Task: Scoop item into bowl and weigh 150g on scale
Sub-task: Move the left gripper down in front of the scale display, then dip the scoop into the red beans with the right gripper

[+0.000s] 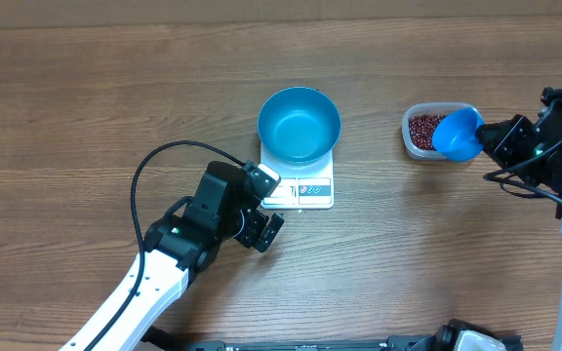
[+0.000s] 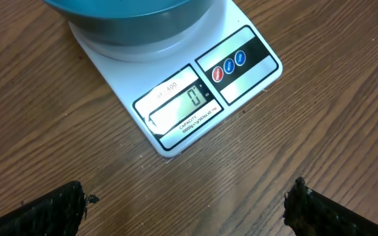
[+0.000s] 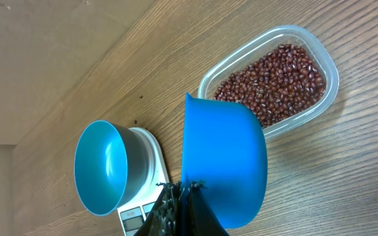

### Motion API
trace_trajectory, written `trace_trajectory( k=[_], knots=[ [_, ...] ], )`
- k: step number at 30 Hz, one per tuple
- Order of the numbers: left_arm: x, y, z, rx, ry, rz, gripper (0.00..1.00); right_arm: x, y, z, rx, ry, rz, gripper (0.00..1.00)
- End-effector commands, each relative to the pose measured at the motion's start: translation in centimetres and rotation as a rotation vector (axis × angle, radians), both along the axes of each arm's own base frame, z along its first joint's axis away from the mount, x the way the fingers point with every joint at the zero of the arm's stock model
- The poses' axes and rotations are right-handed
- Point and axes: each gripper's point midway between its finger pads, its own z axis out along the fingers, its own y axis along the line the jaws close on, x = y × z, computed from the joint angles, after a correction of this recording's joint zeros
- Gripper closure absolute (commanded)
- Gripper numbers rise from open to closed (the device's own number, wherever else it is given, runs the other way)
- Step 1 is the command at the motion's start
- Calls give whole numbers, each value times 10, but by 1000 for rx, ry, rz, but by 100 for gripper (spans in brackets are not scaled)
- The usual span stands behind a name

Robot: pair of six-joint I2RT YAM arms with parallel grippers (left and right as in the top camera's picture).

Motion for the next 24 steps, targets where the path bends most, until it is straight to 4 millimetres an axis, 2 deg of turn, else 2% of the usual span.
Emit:
trace_trajectory(
  k=[1,12,16,22,24],
  knots=[
    [4,3,1,10,-14,11,0,2,-3,13,-28,-38,-4,96],
    [6,2,2,-11,-9,38,0,-3,-1,9,-37,-18,17,96],
    [6,2,2,-10,-9,38,0,2,-4,17,-91,-36,61,96],
    [6,2,2,-10,-9,38,0,25,-35,41,-239,65,72,96],
    [6,2,2,-10,-9,38,0,39,-53,46,-299,98,52,96]
  ],
)
